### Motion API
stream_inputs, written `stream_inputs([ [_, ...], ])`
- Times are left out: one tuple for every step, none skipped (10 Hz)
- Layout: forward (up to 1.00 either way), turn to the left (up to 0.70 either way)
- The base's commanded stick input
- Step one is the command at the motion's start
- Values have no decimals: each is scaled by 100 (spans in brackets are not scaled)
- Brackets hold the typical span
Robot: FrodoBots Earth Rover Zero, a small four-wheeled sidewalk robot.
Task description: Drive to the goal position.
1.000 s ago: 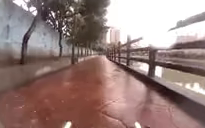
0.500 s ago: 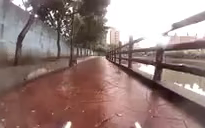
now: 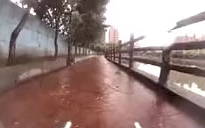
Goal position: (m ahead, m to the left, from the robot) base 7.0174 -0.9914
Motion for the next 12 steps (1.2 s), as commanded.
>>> stream_inputs([
  [50, 0],
  [50, 0],
  [50, 0],
  [50, 0],
  [50, 0],
  [50, 0],
  [50, 0],
  [50, 0],
  [50, 44],
  [50, 50],
  [50, 44],
  [50, 31],
])
